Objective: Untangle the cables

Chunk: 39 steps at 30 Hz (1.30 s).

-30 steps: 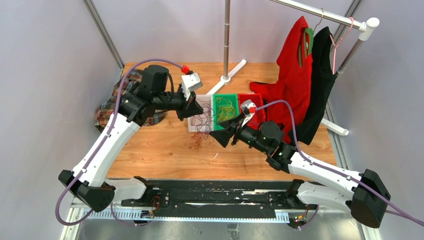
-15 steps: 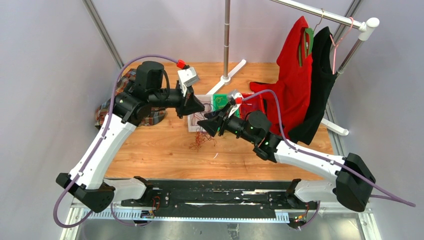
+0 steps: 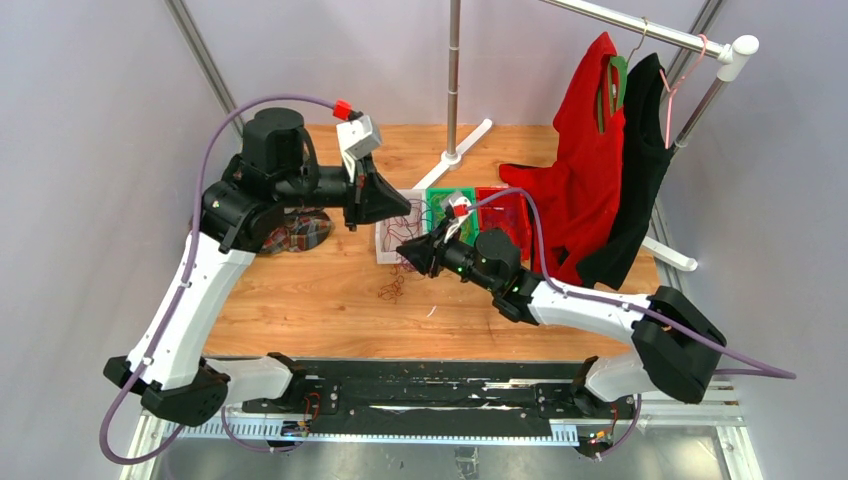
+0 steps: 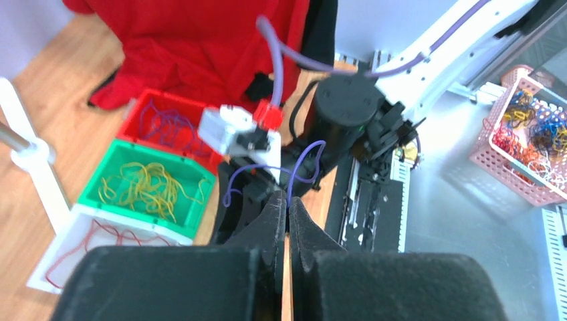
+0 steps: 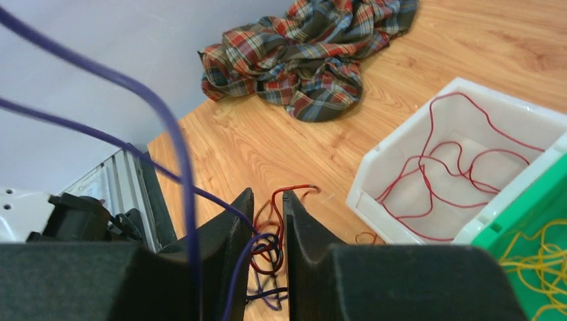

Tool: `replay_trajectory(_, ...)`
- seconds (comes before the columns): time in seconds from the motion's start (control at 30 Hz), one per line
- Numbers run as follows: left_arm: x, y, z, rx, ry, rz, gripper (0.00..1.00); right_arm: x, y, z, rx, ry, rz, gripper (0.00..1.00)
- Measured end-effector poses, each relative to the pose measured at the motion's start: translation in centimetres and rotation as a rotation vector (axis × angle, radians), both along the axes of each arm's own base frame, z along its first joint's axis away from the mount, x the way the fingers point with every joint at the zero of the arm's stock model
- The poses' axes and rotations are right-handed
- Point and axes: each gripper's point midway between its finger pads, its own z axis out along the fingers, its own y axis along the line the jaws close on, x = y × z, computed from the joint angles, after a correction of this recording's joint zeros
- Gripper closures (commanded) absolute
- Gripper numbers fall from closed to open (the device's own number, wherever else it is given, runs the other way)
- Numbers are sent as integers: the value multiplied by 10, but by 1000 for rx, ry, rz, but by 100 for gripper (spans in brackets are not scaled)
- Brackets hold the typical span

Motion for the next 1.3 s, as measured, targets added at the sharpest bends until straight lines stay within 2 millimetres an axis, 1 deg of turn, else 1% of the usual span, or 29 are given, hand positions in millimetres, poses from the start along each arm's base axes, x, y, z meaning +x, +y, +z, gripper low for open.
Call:
replay_trajectory(0.07,-2,0,16,-23,-24,-6,100,0,-2,-11,-5,7,-9,81)
replay_trajectory(0.13,-4,0,37,-54,-64,-7,100,0,-4,-29,-27,30,-15,82)
replay_trajectory(0.2,-6,1,62,-88,-122,-4,100,-3,-8,-55,-64,69,-18,82)
replay_trajectory(0.23,-7,2,72,-99,-145,-2,100,-5,-11,-70,-85,91,-20,82)
replay_trajectory(0.3,-8,5,101,-137,-218,9,100,-10,-18,-97,-129,132,-25,81)
replay_trajectory(0.37,-8,6,118,-158,-261,22,100,-15,-25,-117,-157,165,-32,80)
replay_trajectory(0.43,-6,8,135,-179,-308,38,99,-18,-31,-130,-169,187,-40,79)
replay_trajectory(0.5,-2,9,145,-189,-336,54,99,-21,-34,-136,-167,203,-43,79)
replay_trajectory(0.57,4,8,150,-190,-356,73,99,-24,-37,-142,-165,214,-45,78)
replay_trajectory(0.7,23,7,152,-182,-383,128,100,-28,-43,-153,-180,237,-49,79)
replay_trajectory(0.77,31,8,156,-187,-408,163,100,-29,-44,-157,-188,243,-51,79)
replay_trajectory(0.87,40,12,169,-208,-465,213,99,-29,-45,-163,-203,252,-53,78)
replay_trajectory(0.93,43,15,179,-227,-503,243,100,-29,-45,-167,-213,259,-53,75)
replay_trajectory(1.07,50,29,213,-290,-633,341,100,-31,-48,-181,-243,281,-55,69)
replay_trajectory(1.13,51,39,235,-333,-712,401,100,-35,-52,-189,-261,295,-57,67)
replay_trajectory(1.23,48,56,269,-404,-828,489,100,-40,-60,-201,-288,316,-60,66)
replay_trajectory(1.3,42,67,288,-448,-888,531,100,-43,-64,-205,-298,323,-61,66)
